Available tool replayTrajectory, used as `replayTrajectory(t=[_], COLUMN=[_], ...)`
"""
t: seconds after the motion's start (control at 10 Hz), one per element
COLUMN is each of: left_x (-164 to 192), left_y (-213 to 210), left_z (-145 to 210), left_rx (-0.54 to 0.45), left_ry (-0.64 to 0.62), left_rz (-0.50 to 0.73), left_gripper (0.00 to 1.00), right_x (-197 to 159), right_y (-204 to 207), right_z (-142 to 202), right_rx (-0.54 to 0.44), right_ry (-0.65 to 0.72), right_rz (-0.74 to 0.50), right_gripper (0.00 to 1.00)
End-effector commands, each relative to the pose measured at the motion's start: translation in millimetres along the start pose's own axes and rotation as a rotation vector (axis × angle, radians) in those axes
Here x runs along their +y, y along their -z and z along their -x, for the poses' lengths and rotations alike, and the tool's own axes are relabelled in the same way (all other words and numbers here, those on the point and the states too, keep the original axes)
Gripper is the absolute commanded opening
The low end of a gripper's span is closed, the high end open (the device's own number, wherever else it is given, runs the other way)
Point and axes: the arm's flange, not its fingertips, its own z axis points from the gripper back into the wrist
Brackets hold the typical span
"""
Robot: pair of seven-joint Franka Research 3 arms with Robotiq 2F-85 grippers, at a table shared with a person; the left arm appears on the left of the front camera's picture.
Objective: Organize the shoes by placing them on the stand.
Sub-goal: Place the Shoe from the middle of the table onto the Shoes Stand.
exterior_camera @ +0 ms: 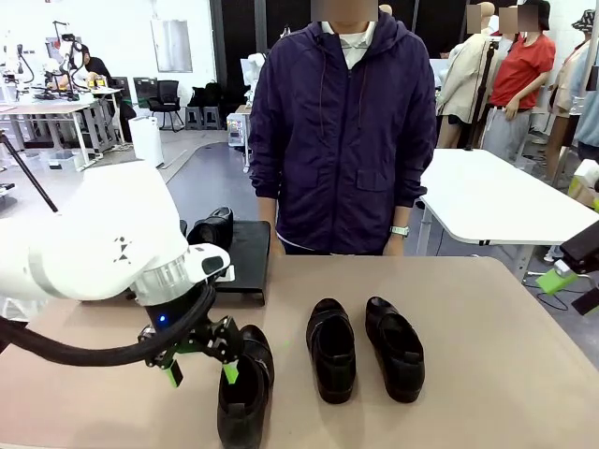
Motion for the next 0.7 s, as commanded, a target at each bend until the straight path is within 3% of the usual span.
replayTrajectory(t=[0.0, 0.4, 0.6], left_x=[-1, -7, -12], left_y=[12, 50, 65], left_z=[0, -25, -42], left_rx=[0.026, -0.103, -0.116], left_ry=[-0.062, -0.165, -0.175], left_rz=[0.0, -0.082, -0.1], left_gripper=[1.0, 1.0, 1.0], right_x=[1, 1, 1], right_y=[0, 0, 0], right_z=[1, 1, 1], right_rx=[-0.004, -0.004, -0.004], right_ry=[0.005, 0.005, 0.005], right_rz=[-0.016, -0.016, -0.016], right_gripper=[1.0, 1.0, 1.0])
